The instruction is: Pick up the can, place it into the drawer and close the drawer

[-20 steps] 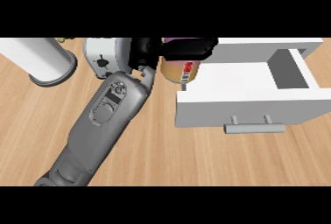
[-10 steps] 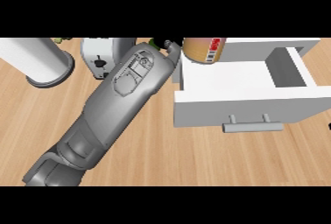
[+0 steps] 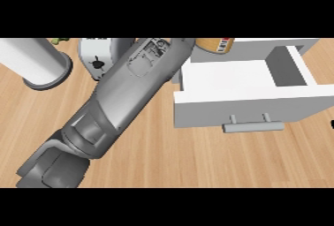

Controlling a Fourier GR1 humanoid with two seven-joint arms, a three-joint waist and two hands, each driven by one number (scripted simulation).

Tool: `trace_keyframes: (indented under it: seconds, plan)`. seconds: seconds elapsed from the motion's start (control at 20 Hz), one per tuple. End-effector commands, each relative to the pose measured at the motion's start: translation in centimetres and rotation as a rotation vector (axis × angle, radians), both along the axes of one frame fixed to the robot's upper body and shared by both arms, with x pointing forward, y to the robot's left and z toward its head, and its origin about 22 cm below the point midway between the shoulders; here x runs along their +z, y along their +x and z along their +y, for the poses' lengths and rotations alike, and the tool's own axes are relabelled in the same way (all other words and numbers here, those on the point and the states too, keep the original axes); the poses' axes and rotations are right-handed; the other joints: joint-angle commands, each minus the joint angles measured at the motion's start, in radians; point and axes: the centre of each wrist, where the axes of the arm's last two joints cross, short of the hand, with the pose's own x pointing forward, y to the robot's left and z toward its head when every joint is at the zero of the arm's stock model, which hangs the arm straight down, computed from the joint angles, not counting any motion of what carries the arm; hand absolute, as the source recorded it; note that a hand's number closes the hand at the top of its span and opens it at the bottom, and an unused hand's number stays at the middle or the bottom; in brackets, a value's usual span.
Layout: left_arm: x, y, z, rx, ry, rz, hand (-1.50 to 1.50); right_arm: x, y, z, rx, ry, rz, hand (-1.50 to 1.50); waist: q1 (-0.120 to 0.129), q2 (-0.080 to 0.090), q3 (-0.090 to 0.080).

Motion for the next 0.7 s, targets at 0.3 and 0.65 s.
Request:
trace_keyframes:
  seconds: [0.3,0.65]
  plan:
    - [-1.7,0.3,-0.9,0.03,0.049,0.047,1.5,-0.5,1.6,0.2,0.023,0.008,-0.014,-1.5,-0.022,0.004,0.001]
    - [-2.0,0.9,-0.9,0.097,0.079,-0.014,1.5,0.1,2.3,0.5,0.041,-0.022,-0.007,-1.5,-0.045,0.013,0.002]
